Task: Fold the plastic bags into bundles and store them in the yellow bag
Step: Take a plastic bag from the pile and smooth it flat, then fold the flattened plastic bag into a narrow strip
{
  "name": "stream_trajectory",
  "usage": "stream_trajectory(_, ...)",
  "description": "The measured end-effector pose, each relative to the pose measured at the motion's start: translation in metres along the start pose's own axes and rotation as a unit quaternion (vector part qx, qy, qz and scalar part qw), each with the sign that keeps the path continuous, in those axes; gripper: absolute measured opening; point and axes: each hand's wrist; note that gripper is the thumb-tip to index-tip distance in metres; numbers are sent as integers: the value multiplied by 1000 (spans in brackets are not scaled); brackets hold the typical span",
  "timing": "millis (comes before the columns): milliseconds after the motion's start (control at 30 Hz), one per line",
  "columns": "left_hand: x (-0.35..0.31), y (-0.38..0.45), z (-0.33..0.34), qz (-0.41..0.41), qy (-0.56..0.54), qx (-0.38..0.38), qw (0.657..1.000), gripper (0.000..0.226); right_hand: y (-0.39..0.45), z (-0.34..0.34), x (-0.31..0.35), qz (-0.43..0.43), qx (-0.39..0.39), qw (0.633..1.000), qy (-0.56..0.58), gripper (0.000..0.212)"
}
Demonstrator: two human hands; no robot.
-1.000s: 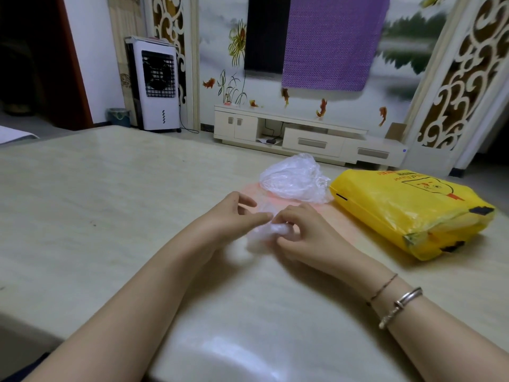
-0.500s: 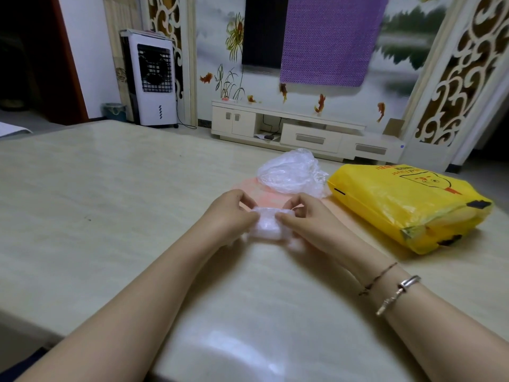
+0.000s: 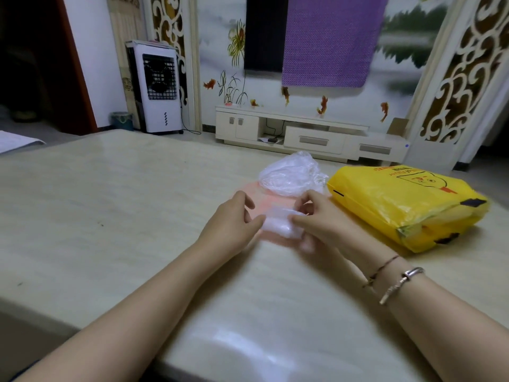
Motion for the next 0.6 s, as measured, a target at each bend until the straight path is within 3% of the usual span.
stream_trajectory(100, -16, -2, -8, -33, -79, 18, 996, 18, -6, -23, 13, 7, 6, 1000, -11, 22)
stream_trajectory(300, -71, -4, 6, 8, -30, 69, 997, 18, -47, -76, 26, -22, 31, 998, -52, 25)
stream_trajectory(600, -139, 1, 125, 77, 5, 99, 992, 44, -137, -172, -61, 17, -108, 994, -21, 31)
Point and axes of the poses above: each hand's wrist, its own y-axis towards the middle knuckle, its own z-axis out of the palm, x = y × z, and after that the axes turned 7 degrees about x, right-handed
